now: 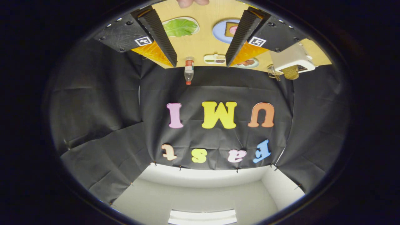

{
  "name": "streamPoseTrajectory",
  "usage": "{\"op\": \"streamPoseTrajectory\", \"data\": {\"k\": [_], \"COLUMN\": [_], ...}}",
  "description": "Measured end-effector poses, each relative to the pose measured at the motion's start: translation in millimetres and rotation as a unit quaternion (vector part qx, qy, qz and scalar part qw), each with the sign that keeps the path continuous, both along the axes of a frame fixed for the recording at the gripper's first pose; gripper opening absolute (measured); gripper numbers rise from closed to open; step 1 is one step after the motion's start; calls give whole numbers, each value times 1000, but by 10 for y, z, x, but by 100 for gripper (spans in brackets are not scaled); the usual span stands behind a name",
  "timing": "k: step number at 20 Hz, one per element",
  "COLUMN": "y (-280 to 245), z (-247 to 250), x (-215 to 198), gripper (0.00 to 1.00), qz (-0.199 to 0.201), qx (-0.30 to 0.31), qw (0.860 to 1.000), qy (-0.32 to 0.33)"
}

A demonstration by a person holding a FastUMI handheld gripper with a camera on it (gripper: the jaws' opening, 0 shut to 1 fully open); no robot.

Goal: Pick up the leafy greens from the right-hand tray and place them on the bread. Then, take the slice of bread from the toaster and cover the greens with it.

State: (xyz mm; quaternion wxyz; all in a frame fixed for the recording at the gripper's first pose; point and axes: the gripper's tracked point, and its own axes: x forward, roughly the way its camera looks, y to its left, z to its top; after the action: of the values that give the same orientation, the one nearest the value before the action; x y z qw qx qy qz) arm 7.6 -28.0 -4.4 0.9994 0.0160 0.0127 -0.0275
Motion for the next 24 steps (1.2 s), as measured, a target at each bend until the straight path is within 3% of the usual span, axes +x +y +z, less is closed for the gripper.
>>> {"op": "streamPoseTrajectory", "data": {"k": [5,9,17,24], "y": [-144,-176,-563,-734], "z": [-91,-292,-1204,-1897], "x": [86,256,831,1165], "gripper": [95,95,96,96], "qz": [-6,13,28,39], "qx": [2,0,9,-31], "qw": [1000,998,987,970], "qy": [20,53,155,238]}}
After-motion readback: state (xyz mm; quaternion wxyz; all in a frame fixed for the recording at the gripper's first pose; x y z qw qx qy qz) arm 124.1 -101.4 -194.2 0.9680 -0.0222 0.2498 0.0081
